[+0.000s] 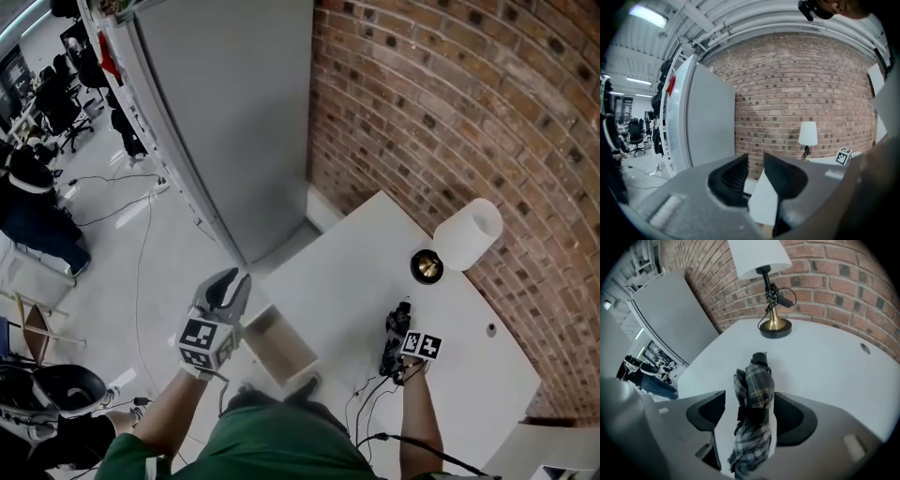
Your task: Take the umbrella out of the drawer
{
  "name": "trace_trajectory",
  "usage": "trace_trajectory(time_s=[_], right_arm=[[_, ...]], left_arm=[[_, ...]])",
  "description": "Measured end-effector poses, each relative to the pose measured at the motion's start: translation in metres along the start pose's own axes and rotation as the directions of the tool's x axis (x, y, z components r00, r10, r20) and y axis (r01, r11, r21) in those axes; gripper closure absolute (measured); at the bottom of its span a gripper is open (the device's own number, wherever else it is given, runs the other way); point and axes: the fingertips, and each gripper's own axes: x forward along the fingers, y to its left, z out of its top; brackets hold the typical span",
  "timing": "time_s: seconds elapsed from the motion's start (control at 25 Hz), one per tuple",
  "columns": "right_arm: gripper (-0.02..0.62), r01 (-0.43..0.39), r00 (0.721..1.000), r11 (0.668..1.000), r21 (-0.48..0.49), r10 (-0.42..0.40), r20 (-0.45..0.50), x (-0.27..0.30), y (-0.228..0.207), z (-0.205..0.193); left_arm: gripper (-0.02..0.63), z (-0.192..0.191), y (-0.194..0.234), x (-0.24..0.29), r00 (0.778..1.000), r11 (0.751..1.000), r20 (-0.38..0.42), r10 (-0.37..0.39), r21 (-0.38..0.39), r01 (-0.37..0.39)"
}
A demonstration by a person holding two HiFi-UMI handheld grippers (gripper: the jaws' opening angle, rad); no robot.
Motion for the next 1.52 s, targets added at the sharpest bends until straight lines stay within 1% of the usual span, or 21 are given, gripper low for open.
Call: trace_trajectory(time_s=[0.12, 0.2, 0.24, 0.28, 0.36, 0.4, 0.52, 0.6, 0.72, 0.84, 1.0, 1.16, 1.24, 1.32, 1.44, 1.52], right_arm=[[0.29, 0.012, 0.993, 1.0, -0.024, -0.009, 0.119, -0.03, 0.005, 0.025], [0.291, 0.03, 0.973, 0.999, -0.042, -0.02, 0.228, -0.057, 0.012, 0.046], [0.295, 0.047, 0.956, 0.998, -0.052, -0.03, 0.293, -0.074, 0.017, 0.056], [0.298, 0.073, 0.932, 0.995, -0.063, -0.045, 0.36, -0.093, 0.023, 0.066], [0.358, 0.129, 0.87, 0.988, -0.086, -0.071, 0.488, -0.132, 0.037, 0.079], [0.378, 0.15, 0.838, 0.984, -0.1, -0.073, 0.541, -0.149, 0.047, 0.083], [0.427, 0.198, 0.756, 0.968, -0.157, -0.049, 0.653, -0.195, 0.081, 0.088], [0.495, 0.232, 0.706, 0.953, -0.197, -0.026, 0.708, -0.225, 0.106, 0.089], [0.546, 0.292, 0.631, 0.924, -0.245, 0.007, 0.776, -0.266, 0.143, 0.088], [0.573, 0.339, 0.564, 0.906, -0.255, 0.021, 0.825, -0.3, 0.171, 0.084], [0.584, 0.367, 0.489, 0.904, -0.22, 0.013, 0.872, -0.337, 0.194, 0.076], [0.584, 0.39, 0.431, 0.903, -0.181, -0.005, 0.903, -0.361, 0.213, 0.068], [0.586, 0.407, 0.411, 0.896, -0.177, -0.007, 0.912, -0.369, 0.223, 0.062], [0.586, 0.42, 0.402, 0.889, -0.183, -0.002, 0.916, -0.374, 0.233, 0.056], [0.586, 0.434, 0.399, 0.879, -0.196, 0.007, 0.917, -0.379, 0.245, 0.045], [0.586, 0.44, 0.395, 0.876, -0.198, 0.009, 0.918, -0.381, 0.249, 0.04]], left_arm=[[0.505, -0.002, 0.003, 0.002, 1.0, 1.0, 0.02, -0.009, -0.012, 0.009], [0.505, 0.003, 0.005, 0.004, 0.999, 1.0, 0.037, -0.016, -0.018, 0.016], [0.503, 0.007, 0.007, 0.004, 0.999, 1.0, 0.044, -0.018, -0.016, 0.018], [0.501, 0.011, 0.009, 0.004, 0.999, 1.0, 0.051, -0.02, -0.013, 0.021], [0.5, 0.017, 0.015, 0.005, 0.998, 1.0, 0.062, -0.029, -0.009, 0.03], [0.5, 0.019, 0.018, 0.004, 0.997, 0.999, 0.067, -0.035, -0.011, 0.036], [0.5, 0.027, 0.029, -0.002, 0.995, 0.998, 0.087, -0.053, -0.014, 0.055], [0.5, 0.036, 0.035, -0.008, 0.993, 0.998, 0.101, -0.065, -0.006, 0.066], [0.506, 0.05, 0.04, -0.019, 0.987, 0.995, 0.129, -0.098, 0.02, 0.096], [0.531, 0.066, 0.039, -0.031, 0.976, 0.99, 0.167, -0.138, 0.038, 0.134], [0.55, 0.089, 0.036, -0.05, 0.96, 0.986, 0.224, -0.168, 0.058, 0.159], [0.551, 0.114, 0.043, -0.068, 0.943, 0.986, 0.29, -0.165, 0.065, 0.153], [0.551, 0.124, 0.045, -0.076, 0.933, 0.985, 0.316, -0.17, 0.078, 0.153], [0.552, 0.131, 0.045, -0.084, 0.926, 0.982, 0.33, -0.184, 0.112, 0.155], [0.553, 0.136, 0.038, -0.093, 0.918, 0.971, 0.338, -0.21, 0.178, 0.157], [0.555, 0.137, 0.032, -0.097, 0.911, 0.968, 0.345, -0.226, 0.187, 0.169]])
